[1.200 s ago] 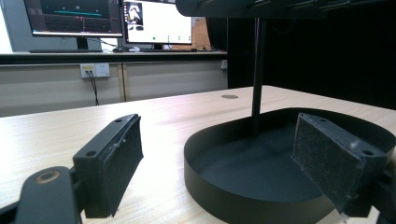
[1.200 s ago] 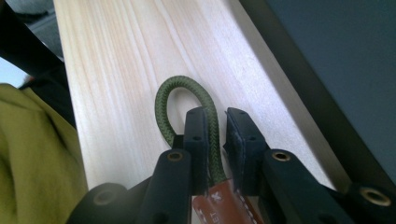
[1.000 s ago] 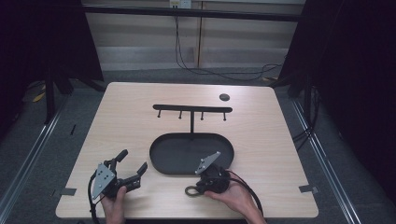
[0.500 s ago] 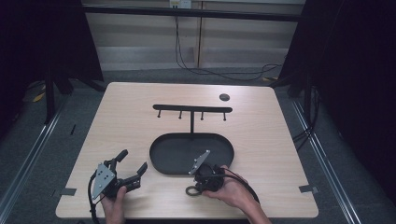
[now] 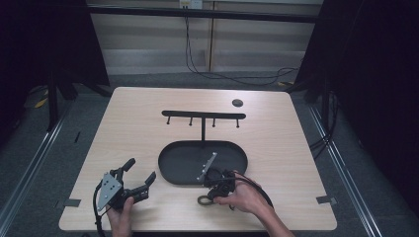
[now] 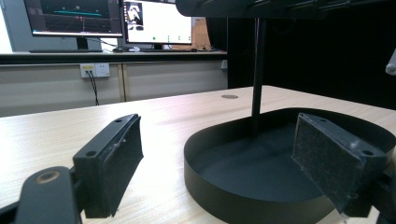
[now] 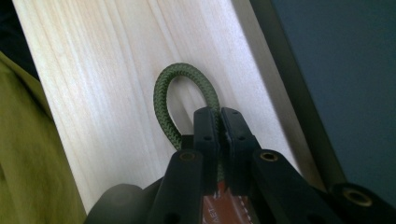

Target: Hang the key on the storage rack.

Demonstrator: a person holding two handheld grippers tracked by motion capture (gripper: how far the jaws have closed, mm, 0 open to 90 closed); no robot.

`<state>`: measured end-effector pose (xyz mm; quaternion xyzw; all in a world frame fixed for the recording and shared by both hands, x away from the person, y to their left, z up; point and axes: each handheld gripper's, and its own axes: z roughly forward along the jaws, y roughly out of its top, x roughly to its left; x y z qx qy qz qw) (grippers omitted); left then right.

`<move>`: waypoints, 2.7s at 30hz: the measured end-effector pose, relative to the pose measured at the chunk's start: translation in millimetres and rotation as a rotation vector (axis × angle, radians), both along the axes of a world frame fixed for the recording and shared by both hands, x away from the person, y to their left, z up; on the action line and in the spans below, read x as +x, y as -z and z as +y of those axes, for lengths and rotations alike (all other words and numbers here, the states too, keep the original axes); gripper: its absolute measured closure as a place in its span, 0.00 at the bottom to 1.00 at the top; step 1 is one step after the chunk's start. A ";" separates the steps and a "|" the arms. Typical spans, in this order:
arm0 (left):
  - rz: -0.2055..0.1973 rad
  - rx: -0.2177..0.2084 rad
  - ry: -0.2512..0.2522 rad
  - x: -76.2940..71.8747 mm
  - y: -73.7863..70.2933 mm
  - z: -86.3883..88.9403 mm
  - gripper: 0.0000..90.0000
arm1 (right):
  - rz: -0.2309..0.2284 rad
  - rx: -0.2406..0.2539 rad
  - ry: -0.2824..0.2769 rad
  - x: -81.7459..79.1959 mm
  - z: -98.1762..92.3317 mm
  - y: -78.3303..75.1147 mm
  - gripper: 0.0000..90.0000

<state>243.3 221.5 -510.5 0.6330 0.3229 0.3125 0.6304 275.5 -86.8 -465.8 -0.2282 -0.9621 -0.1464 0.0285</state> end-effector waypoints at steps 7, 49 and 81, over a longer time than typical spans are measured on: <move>0.000 -0.001 0.000 0.0 0.0 -0.1 0.17 | 0.033 -0.045 -0.037 4.7 4.8 -13.3 0.95; 0.003 0.001 0.005 -0.1 -0.1 0.2 0.17 | 0.084 -0.130 -0.072 28.3 8.7 -119.5 0.95; 0.001 0.009 0.004 0.2 -0.3 0.9 0.17 | 0.041 -0.079 -0.003 77.0 3.4 -181.3 0.95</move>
